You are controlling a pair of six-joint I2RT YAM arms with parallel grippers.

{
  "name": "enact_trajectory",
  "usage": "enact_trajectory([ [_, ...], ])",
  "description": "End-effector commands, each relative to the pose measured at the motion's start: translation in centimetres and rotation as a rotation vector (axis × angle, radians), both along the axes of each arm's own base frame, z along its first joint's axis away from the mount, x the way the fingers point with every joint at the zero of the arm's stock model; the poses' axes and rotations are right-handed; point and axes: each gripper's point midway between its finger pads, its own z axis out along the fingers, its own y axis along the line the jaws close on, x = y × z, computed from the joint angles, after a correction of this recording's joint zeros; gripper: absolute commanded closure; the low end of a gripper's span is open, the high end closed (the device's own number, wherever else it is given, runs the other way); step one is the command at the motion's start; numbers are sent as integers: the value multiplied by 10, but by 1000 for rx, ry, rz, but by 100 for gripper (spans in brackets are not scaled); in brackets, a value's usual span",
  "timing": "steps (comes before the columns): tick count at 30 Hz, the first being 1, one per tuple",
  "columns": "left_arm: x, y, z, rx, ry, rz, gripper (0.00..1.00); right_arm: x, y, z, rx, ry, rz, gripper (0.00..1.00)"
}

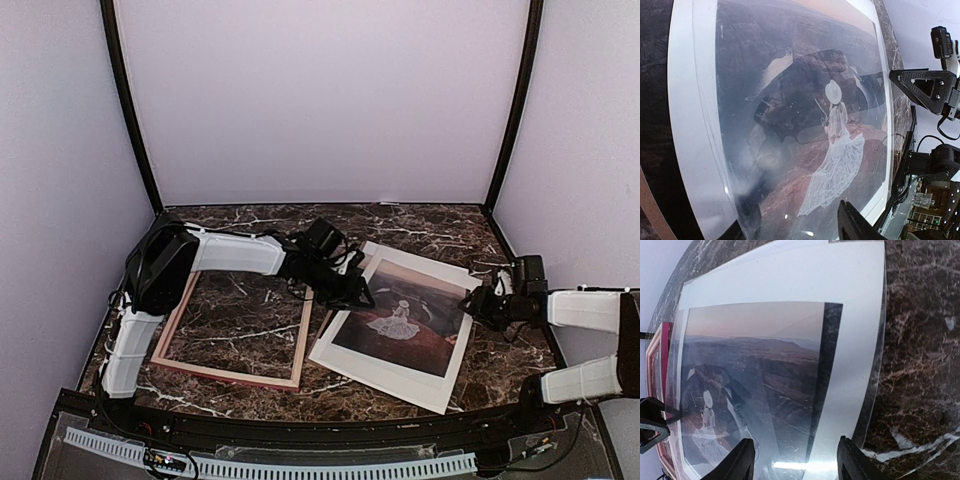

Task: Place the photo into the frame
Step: Pick up the glass panel from the mat board.

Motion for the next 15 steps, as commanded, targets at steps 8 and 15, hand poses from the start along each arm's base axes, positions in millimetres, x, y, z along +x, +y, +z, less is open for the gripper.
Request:
enact_trajectory([
  [8,-1,-9,34,-142,9,-32,63,-9,5,-19,34,10,19,46],
  [15,0,-13,37,-169,29,-38,77,-10,7,-14,38,-8,38,46],
])
